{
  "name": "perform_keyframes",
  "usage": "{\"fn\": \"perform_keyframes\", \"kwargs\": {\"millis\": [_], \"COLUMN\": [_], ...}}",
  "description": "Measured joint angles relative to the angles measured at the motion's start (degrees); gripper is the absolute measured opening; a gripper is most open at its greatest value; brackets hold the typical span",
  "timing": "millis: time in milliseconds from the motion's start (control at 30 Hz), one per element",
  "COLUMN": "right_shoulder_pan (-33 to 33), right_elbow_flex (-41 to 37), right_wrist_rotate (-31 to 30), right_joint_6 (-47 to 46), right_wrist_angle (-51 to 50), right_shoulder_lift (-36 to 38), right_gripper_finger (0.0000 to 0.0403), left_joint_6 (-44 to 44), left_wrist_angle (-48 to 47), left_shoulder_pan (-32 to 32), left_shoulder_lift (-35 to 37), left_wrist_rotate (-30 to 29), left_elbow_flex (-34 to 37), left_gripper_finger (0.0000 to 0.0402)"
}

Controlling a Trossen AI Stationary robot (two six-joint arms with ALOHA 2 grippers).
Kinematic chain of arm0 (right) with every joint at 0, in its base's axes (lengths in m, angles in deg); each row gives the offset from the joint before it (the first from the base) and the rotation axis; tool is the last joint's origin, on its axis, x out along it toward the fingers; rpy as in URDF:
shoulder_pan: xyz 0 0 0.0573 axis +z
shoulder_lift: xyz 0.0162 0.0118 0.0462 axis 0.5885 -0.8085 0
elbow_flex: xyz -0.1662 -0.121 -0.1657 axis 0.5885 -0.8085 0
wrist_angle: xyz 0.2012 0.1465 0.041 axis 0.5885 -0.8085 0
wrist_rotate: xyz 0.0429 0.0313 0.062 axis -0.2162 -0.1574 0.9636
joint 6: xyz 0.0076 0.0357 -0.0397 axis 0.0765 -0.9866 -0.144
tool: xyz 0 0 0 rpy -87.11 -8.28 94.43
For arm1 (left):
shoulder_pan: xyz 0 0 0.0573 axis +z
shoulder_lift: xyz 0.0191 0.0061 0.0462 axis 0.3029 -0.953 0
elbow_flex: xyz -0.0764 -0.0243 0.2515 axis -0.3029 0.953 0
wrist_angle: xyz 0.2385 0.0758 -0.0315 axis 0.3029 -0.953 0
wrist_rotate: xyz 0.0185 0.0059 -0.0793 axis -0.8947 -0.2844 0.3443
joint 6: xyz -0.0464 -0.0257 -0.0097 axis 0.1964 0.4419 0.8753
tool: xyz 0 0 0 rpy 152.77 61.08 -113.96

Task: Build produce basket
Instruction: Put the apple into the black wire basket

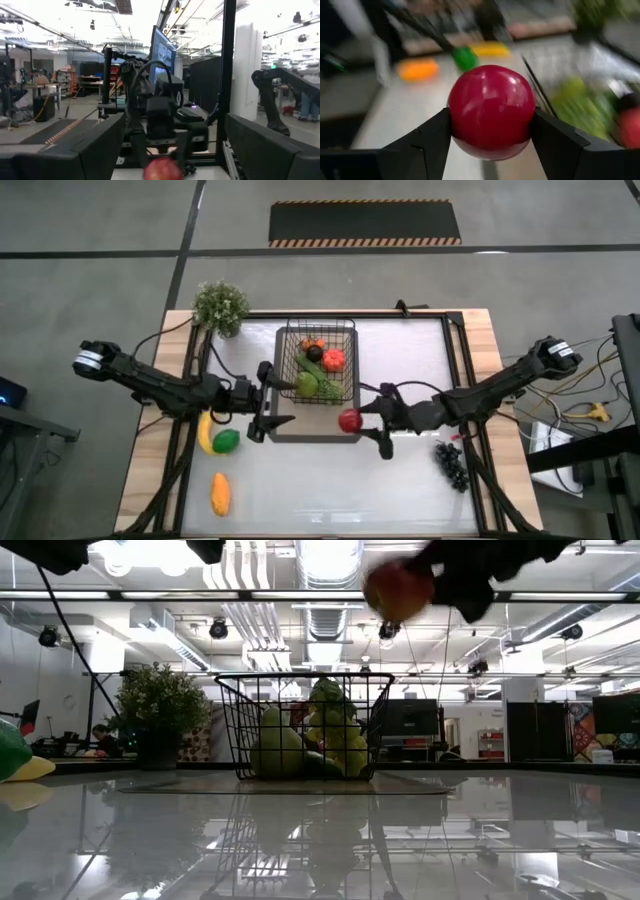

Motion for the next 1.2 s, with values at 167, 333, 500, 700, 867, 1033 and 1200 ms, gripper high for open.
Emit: {"fn": "perform_keyframes", "kwargs": {"millis": [167,333,500,700,867,1033,1200], "right_shoulder_pan": [-1.46,-2.72,-2.88,-2.97,-2.99,-2.99,-2.99], "right_elbow_flex": [-6.87,-9.31,-9.56,-9.69,-9.71,-9.71,-9.71], "right_wrist_rotate": [8.04,14.87,15.35,15.33,14.91,14.76,14.85], "right_joint_6": [5.13,3.99,2.18,0.42,0.48,0.54,0.59], "right_wrist_angle": [26.7,41.7,42.98,42.94,42.91,42.91,42.43], "right_shoulder_lift": [-0.64,-1.81,-1.74,-1.75,-1.74,-1.74,-1.74], "right_gripper_finger": [0.0232,0.0233,0.0233,0.0233,0.0233,0.0233,0.0233], "left_joint_6": [-6.48,-17.91,-31.12,-47.59,-53.2,-53.84,-54.35], "left_wrist_angle": [0.07,0.01,-0.19,-0.2,-0.03,-0.46,-0.46], "left_shoulder_pan": [-0.43,-1.88,-3.66,-5.88,-7.12,-7.2,-7.17], "left_shoulder_lift": [-4.72,-10.57,-16.42,-22.96,-27.26,-28.9,-29.07], "left_wrist_rotate": [-0.01,0.03,0.0,-4.12,-14.45,-17.88,-16.19], "left_elbow_flex": [-4.04,-8.84,-13.58,-17.96,-21.71,-23.48,-23.42], "left_gripper_finger": [0.0325,0.0325,0.0325,0.0325,0.0325,0.0325,0.0325]}}
